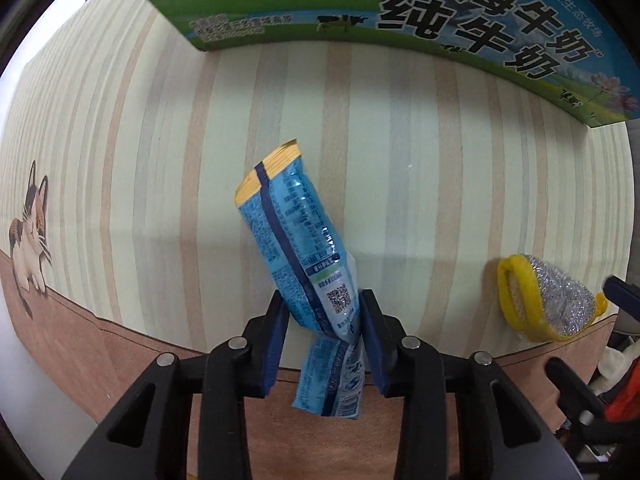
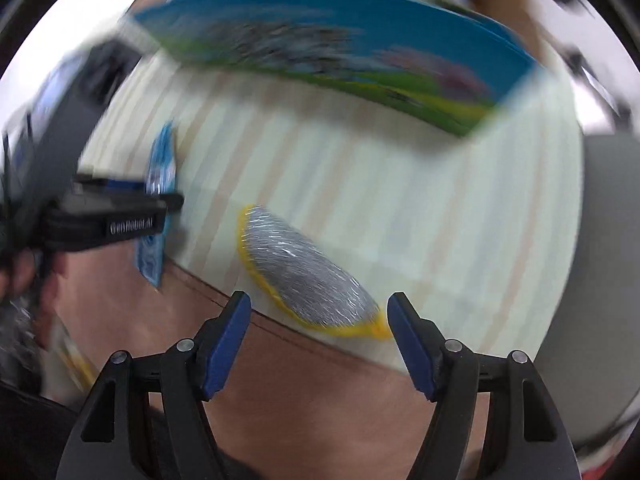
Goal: Organize soft objects
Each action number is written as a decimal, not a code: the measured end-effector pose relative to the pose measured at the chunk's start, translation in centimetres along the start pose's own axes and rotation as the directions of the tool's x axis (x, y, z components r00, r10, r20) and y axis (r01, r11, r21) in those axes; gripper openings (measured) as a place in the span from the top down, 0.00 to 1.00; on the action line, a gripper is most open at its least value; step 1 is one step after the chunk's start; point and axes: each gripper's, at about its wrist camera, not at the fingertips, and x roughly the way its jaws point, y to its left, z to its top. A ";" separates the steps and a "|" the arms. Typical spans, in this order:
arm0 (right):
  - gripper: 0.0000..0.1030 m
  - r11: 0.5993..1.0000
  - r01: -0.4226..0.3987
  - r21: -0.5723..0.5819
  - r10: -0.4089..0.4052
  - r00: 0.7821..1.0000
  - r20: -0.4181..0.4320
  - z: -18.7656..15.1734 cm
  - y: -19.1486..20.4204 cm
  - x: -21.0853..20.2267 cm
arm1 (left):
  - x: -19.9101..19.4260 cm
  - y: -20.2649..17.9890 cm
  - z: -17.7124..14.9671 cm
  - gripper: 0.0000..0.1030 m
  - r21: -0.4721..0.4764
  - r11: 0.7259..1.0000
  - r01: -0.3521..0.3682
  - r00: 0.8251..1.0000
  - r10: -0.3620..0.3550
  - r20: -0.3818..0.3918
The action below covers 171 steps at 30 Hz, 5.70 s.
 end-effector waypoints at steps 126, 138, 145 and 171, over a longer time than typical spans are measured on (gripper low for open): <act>0.00 0.866 0.020 0.500 -0.162 0.957 0.241 11.9 -10.1 -14.1 | -22.3 3.0 11.3 0.03 0.072 0.997 0.014 0.915 -0.042 0.401; 0.00 0.869 -0.018 0.495 -0.211 0.891 0.402 4.8 -6.2 -26.0 | -31.9 3.3 2.1 0.03 0.081 0.997 0.003 0.841 -0.046 0.539; 0.00 0.874 -0.038 0.484 -0.230 0.845 0.482 -0.8 -3.4 -32.7 | -36.2 3.6 -3.9 0.03 0.049 0.998 0.024 0.804 -0.049 0.592; 0.00 0.877 0.019 0.481 -0.331 0.749 0.574 -13.1 0.7 -43.9 | -41.5 1.4 -12.2 0.03 0.024 1.000 0.018 0.734 -0.030 0.679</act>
